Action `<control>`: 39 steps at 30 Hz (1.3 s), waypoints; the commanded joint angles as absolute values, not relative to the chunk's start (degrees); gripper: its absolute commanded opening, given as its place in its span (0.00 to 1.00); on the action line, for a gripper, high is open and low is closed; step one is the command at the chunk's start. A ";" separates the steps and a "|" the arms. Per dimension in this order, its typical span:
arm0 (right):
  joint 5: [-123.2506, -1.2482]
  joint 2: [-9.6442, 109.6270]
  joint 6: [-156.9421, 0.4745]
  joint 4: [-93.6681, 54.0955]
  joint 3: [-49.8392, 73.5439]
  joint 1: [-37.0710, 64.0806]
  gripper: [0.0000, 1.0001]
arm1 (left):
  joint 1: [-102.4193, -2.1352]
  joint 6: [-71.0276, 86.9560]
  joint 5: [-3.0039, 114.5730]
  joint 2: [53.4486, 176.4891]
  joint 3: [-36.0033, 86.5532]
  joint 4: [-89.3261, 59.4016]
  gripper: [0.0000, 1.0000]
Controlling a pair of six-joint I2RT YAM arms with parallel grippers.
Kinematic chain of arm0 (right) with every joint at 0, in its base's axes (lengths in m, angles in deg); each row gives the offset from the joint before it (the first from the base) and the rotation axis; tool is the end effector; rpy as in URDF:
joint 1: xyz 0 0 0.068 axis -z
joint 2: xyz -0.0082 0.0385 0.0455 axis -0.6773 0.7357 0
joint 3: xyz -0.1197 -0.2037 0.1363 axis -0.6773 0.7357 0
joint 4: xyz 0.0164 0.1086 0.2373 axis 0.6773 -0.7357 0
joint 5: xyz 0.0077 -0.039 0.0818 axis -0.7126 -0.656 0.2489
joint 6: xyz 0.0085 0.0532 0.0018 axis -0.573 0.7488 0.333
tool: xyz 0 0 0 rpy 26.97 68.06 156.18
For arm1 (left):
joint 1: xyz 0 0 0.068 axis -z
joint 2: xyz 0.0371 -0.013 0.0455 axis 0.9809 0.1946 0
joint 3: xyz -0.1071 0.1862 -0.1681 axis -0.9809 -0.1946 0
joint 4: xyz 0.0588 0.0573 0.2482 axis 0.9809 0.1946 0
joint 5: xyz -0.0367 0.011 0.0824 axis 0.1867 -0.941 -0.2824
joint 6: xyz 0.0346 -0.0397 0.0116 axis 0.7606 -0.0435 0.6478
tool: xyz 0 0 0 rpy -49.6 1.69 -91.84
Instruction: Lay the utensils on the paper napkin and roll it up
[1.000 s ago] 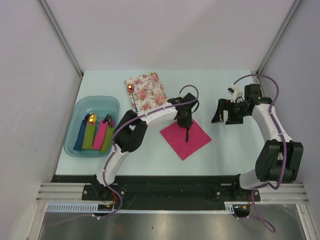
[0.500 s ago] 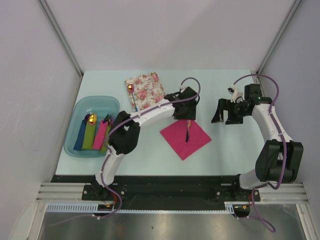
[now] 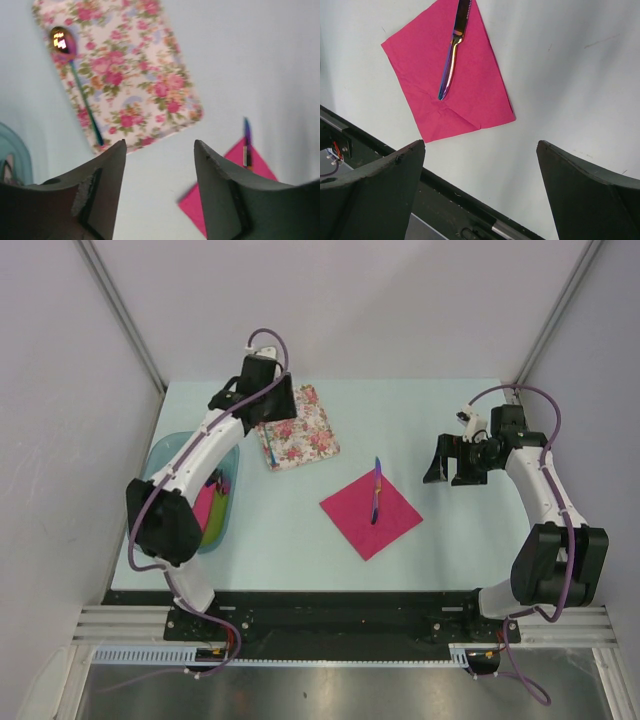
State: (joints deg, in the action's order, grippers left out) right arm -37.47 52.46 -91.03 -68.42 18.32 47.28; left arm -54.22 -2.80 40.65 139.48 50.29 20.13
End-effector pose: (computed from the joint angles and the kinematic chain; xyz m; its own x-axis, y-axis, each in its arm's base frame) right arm 0.2895 -0.0045 0.2798 -0.8704 -0.0175 -0.4920 -0.2613 0.8635 0.4314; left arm 0.3671 -0.1631 0.3579 -0.6145 -0.1341 -0.7775 0.0981 0.9648 -0.2440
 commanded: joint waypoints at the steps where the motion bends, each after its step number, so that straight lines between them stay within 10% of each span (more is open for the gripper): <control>1: -36.67 50.74 -90.76 -68.67 16.56 47.55 1.00 | -59.26 0.74 42.69 144.50 49.08 20.02 0.58; 15: -38.07 51.70 -90.94 -69.20 16.47 47.55 1.00 | -64.98 2.93 37.24 163.75 59.89 19.57 0.32; 39: -38.69 54.69 -90.85 -69.73 15.77 47.47 1.00 | -66.91 4.16 38.03 174.65 67.36 18.17 0.30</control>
State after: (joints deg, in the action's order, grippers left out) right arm -38.08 54.47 -91.03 -69.06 17.82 47.28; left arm -66.79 4.12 37.57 173.56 63.67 18.91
